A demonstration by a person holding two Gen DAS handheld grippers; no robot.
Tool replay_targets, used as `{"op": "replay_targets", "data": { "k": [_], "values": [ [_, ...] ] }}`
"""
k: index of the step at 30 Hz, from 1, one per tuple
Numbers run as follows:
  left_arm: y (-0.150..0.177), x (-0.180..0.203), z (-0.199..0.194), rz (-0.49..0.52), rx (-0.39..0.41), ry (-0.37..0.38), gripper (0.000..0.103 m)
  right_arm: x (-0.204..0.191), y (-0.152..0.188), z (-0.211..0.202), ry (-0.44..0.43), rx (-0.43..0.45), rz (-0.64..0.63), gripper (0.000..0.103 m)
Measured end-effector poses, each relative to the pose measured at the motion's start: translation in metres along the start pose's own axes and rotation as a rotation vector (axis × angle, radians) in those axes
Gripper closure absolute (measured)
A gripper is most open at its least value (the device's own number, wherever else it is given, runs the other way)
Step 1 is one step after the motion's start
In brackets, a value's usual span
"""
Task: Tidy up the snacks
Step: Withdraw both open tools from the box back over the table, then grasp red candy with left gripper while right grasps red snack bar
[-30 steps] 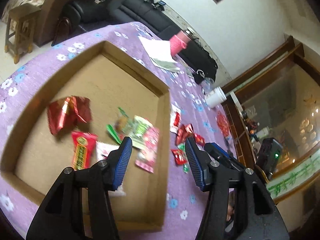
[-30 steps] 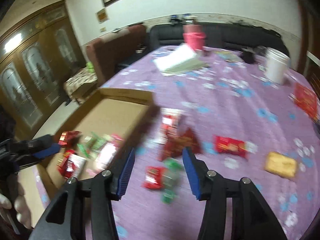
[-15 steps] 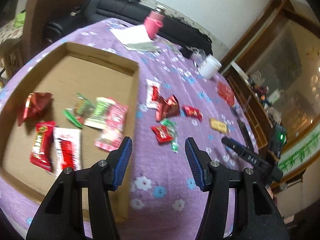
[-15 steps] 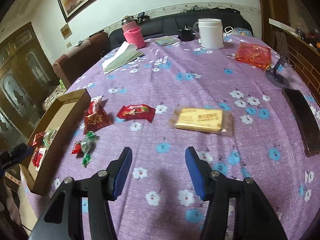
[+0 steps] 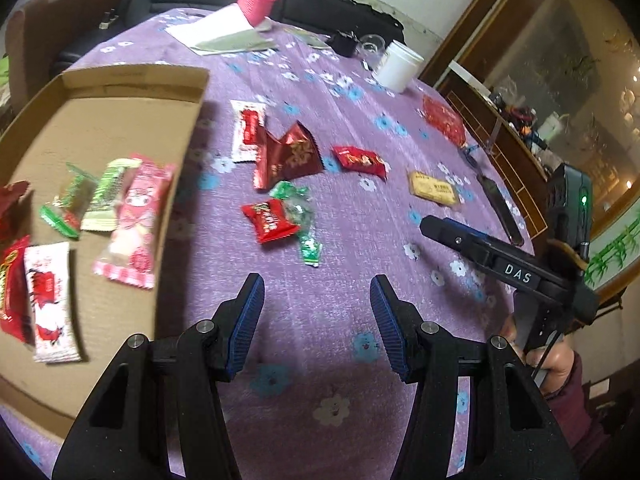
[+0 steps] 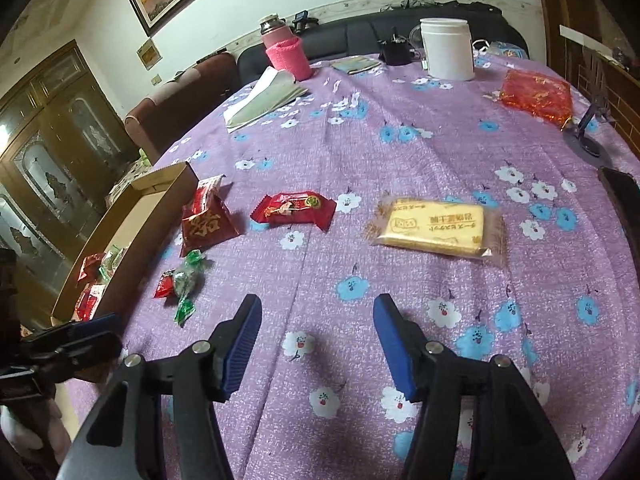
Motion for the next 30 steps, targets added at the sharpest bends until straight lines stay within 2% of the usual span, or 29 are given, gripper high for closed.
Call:
{"op": "replay_targets", "data": {
  "k": [3, 8, 10, 12, 14, 16, 19, 23, 26, 28, 29, 30],
  "values": [
    [0.0, 0.008, 0.009, 0.019, -0.011, 0.016, 0.049, 0.001, -0.01, 0.002, -0.01, -0.011, 0.003, 0.041],
    [0.009, 0.014, 0.032, 0.034, -0.069, 0.028, 0.048, 0.003, -0.047, 0.017, -0.001, 0.013, 0.007, 0.041],
    [0.009, 0.014, 0.032, 0.03, -0.056, 0.036, 0.045, 0.001, -0.064, 0.033, -0.007, 0.008, -0.002, 0.041],
    [0.009, 0.014, 0.032, 0.024, -0.052, 0.043, 0.044, -0.003, -0.077, 0.05, -0.045, -0.01, 0.003, 0.041],
    [0.01, 0.013, 0.031, 0.012, -0.041, 0.067, 0.038, -0.008, -0.085, 0.067, -0.081, -0.034, 0.007, 0.041],
    [0.013, 0.013, 0.029, 0.009, -0.02, 0.102, 0.033, -0.013, -0.085, 0.084, -0.123, -0.087, 0.013, 0.041],
    [0.017, 0.017, 0.028, 0.043, 0.003, 0.107, 0.029, -0.022, -0.072, 0.088, -0.198, -0.139, 0.024, 0.041],
    [0.016, 0.022, 0.029, 0.06, -0.014, 0.151, 0.016, -0.038, -0.061, 0.081, -0.126, -0.133, -0.071, 0.041],
    [0.016, 0.021, 0.028, 0.05, -0.021, 0.196, 0.012, -0.049, -0.059, 0.087, -0.006, -0.115, -0.156, 0.041],
    [0.016, 0.02, 0.027, 0.029, -0.02, 0.228, 0.011, -0.055, -0.06, 0.09, 0.041, -0.107, -0.193, 0.042],
    [0.016, 0.019, 0.026, 0.02, -0.02, 0.242, 0.011, -0.057, -0.059, 0.092, 0.062, -0.101, -0.213, 0.055],
    [0.015, 0.019, 0.025, 0.014, -0.021, 0.255, 0.01, -0.059, -0.058, 0.092, 0.087, -0.097, -0.237, 0.074]
  ]
}}
Point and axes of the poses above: each gripper's, at about its wrist camera, not at the fingertips, and z roughly the way its jaws point, x to its right, y to its underside, the point moved 7 cm from there along z, roughly the way its jaws point, and after that the axes turned 3 degrees about -z, right-handed, at the moved point
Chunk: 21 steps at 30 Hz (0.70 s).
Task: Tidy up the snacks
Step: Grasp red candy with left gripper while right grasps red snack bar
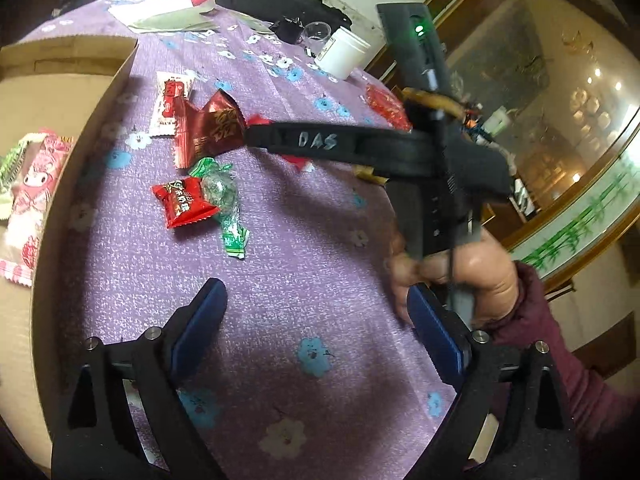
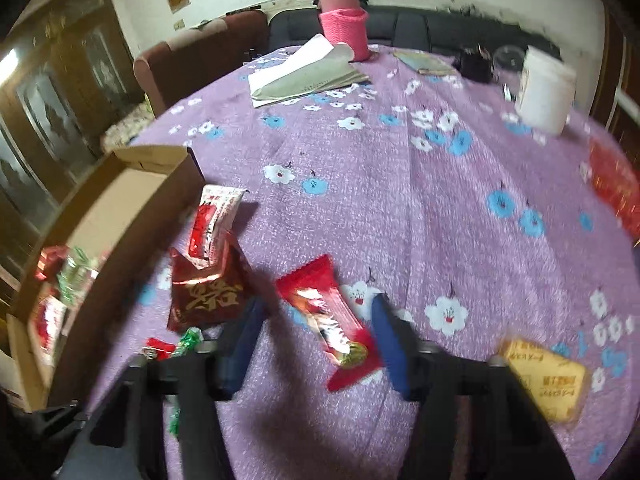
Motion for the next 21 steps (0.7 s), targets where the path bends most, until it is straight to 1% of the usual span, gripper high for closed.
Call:
{"op": "replay_targets", "data": {
  "k": [1, 3, 4, 5, 6, 7, 8, 10, 11, 13, 14, 15, 16, 17, 19, 21],
  "values": [
    [0.0, 0.0, 0.0, -0.003, -0.003, 0.017, 0.008, -0.001, 0.001, -0.001, 0.024, 0.0, -0.017, 0.078],
    [-0.002, 0.001, 0.0, -0.003, -0.015, 0.034, 0.008, 0.002, 0.007, -0.005, 0.012, -0.004, -0.003, 0.079],
    [-0.002, 0.002, 0.0, -0.001, -0.023, 0.023, 0.008, 0.004, 0.01, -0.01, 0.015, -0.002, 0.003, 0.079],
    [-0.004, 0.003, 0.001, 0.016, -0.038, -0.007, 0.01, 0.007, 0.013, -0.013, 0.022, 0.004, 0.004, 0.079],
    [-0.007, 0.005, 0.0, 0.073, -0.042, -0.085, 0.011, 0.009, 0.017, -0.019, 0.031, 0.014, 0.003, 0.079],
    [-0.013, 0.008, -0.003, 0.144, -0.02, -0.166, 0.011, 0.011, 0.023, -0.025, 0.04, 0.024, -0.002, 0.079],
    [-0.019, 0.01, -0.005, 0.211, -0.004, -0.229, 0.011, 0.011, 0.028, -0.03, 0.045, 0.033, -0.009, 0.079],
    [-0.03, 0.011, -0.006, 0.311, 0.003, -0.341, 0.011, 0.012, 0.037, -0.039, 0.036, 0.051, -0.013, 0.079],
    [-0.036, 0.009, -0.004, 0.349, -0.003, -0.393, 0.011, 0.013, 0.04, -0.04, 0.021, 0.055, -0.003, 0.079],
    [-0.049, 0.001, 0.004, 0.396, -0.033, -0.431, 0.011, 0.018, 0.045, -0.037, -0.014, 0.046, 0.033, 0.079],
    [-0.053, -0.004, 0.009, 0.404, -0.049, -0.444, 0.014, 0.019, 0.046, -0.035, -0.027, 0.036, 0.05, 0.079],
    [-0.056, -0.01, 0.017, 0.396, -0.082, -0.447, 0.02, 0.021, 0.045, -0.036, -0.041, 0.042, 0.062, 0.079],
    [-0.057, -0.015, 0.024, 0.393, -0.121, -0.44, 0.037, 0.022, 0.045, -0.036, -0.057, 0.041, 0.074, 0.079],
    [-0.055, -0.018, 0.028, 0.393, -0.15, -0.439, 0.047, 0.022, 0.046, -0.038, -0.068, 0.044, 0.081, 0.079],
    [-0.047, -0.02, 0.034, 0.413, -0.186, -0.465, 0.049, 0.024, 0.048, -0.039, -0.087, 0.043, 0.099, 0.079],
    [-0.045, -0.015, 0.031, 0.417, -0.19, -0.443, 0.06, 0.025, 0.049, -0.04, -0.093, 0.043, 0.108, 0.079]
  ]
}}
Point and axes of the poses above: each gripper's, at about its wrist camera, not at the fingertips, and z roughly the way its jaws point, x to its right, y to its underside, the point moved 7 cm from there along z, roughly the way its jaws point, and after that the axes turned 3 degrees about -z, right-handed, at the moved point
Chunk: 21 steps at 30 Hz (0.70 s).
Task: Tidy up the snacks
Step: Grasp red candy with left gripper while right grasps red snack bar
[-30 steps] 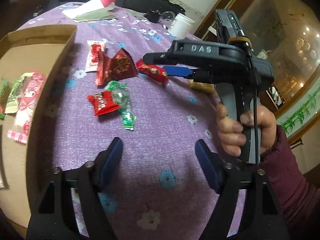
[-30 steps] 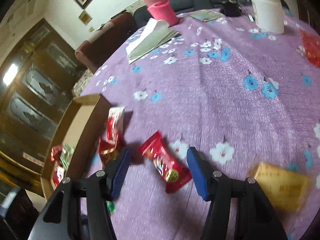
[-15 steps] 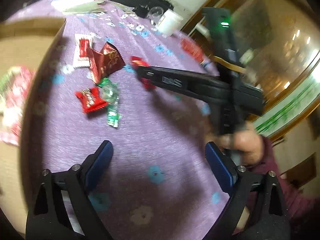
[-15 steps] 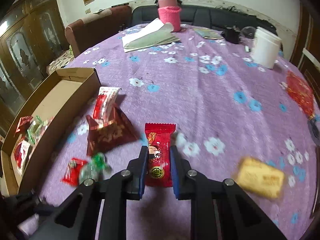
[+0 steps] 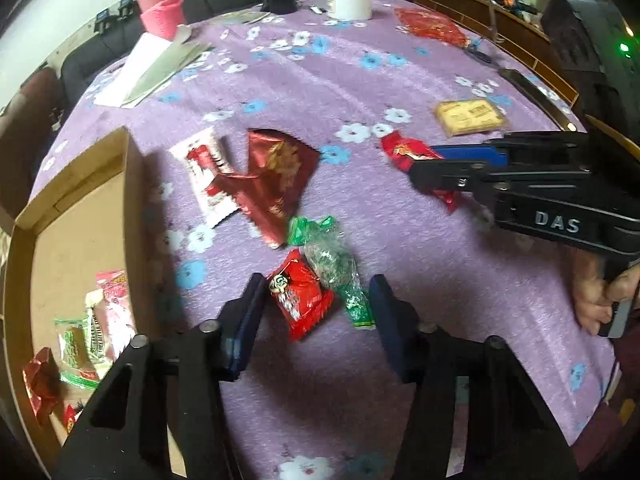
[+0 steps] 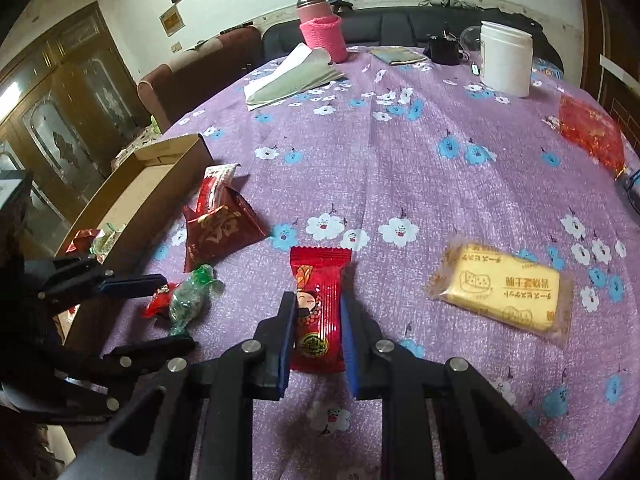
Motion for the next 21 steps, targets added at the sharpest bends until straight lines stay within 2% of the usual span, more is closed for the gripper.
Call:
{"op": "replay_targets", "data": {
  "k": [1, 6, 10, 12, 13, 17, 21],
  "values": [
    [0.001, 0.001, -0.001, -0.003, -0.001, 0.014, 0.065, 0.0, 0.0, 0.0, -0.002, -0.001, 0.003, 0.079],
    [0.011, 0.023, -0.007, 0.025, 0.005, 0.053, 0.065, 0.0, 0.002, -0.001, -0.006, 0.001, 0.014, 0.079],
    [0.006, 0.031, -0.001, 0.036, 0.023, 0.04, 0.065, 0.001, 0.001, 0.0, -0.004, 0.002, 0.018, 0.079],
    [0.004, 0.03, 0.0, 0.024, 0.04, 0.026, 0.08, 0.001, 0.001, 0.0, -0.003, 0.003, 0.018, 0.079],
    [0.004, 0.03, -0.001, 0.021, 0.046, 0.023, 0.084, 0.002, 0.001, -0.001, -0.002, 0.006, 0.02, 0.079],
    [0.011, 0.033, -0.012, 0.012, 0.091, 0.012, 0.084, 0.003, 0.0, -0.004, -0.001, 0.026, 0.026, 0.079],
    [0.015, 0.027, -0.033, -0.047, 0.142, 0.049, 0.084, 0.004, 0.0, -0.005, 0.006, 0.036, 0.031, 0.079]
  ]
}}
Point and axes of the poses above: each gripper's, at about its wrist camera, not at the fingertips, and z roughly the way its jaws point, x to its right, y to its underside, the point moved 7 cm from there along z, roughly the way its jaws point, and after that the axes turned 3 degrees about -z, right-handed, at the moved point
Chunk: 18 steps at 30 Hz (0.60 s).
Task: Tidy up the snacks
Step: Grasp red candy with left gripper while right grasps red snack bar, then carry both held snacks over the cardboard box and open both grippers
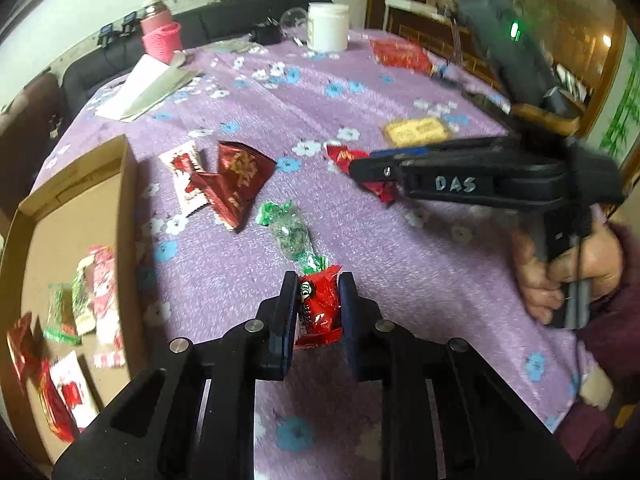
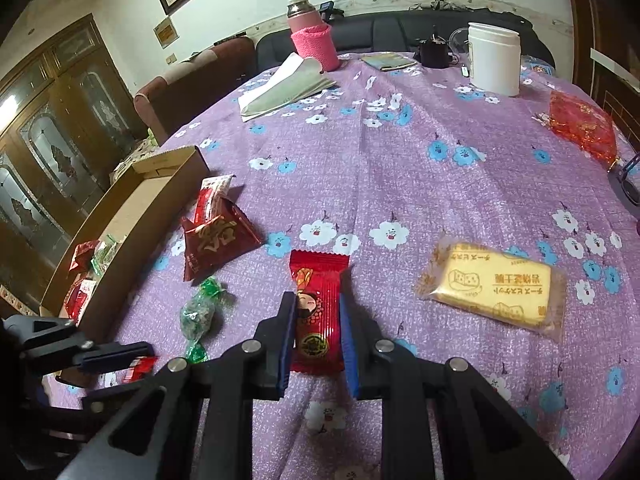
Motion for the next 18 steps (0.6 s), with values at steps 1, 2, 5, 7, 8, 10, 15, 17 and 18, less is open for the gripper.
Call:
{"op": "replay_targets", "data": {
  "k": [1, 2, 5, 7, 8, 10, 15, 17, 18],
  "values": [
    [-0.001, -0.003, -0.006, -0.019, 0.013, 0.01, 0.084, 0.0, 0.0, -0.001, 0.003, 0.004, 0.0, 0.079],
    [-0.001, -0.005, -0.01, -0.033, 0.019, 0.017, 0.084, 0.0, 0.0, -0.001, 0.004, 0.008, 0.001, 0.079],
    [-0.005, -0.023, -0.028, -0.101, 0.053, 0.019, 0.084, 0.001, -0.001, -0.005, -0.008, 0.024, 0.01, 0.079],
    [-0.007, -0.04, -0.038, -0.144, 0.078, 0.002, 0.084, 0.0, -0.002, -0.008, -0.021, 0.038, 0.016, 0.079],
    [-0.007, -0.052, -0.044, -0.172, 0.091, -0.015, 0.084, -0.001, -0.003, -0.01, -0.029, 0.045, 0.019, 0.079],
    [-0.006, -0.073, -0.052, -0.217, 0.106, -0.038, 0.084, -0.003, -0.005, -0.014, -0.045, 0.056, 0.028, 0.079],
    [-0.003, -0.123, -0.064, -0.299, 0.118, -0.096, 0.084, -0.021, -0.011, -0.025, -0.113, 0.072, 0.038, 0.079],
    [-0.001, -0.143, -0.066, -0.341, 0.12, -0.098, 0.083, -0.035, -0.013, -0.028, -0.137, 0.066, 0.024, 0.079],
    [-0.001, -0.152, -0.066, -0.362, 0.121, -0.1, 0.083, -0.043, -0.015, -0.028, -0.142, 0.06, 0.009, 0.079]
  ]
}}
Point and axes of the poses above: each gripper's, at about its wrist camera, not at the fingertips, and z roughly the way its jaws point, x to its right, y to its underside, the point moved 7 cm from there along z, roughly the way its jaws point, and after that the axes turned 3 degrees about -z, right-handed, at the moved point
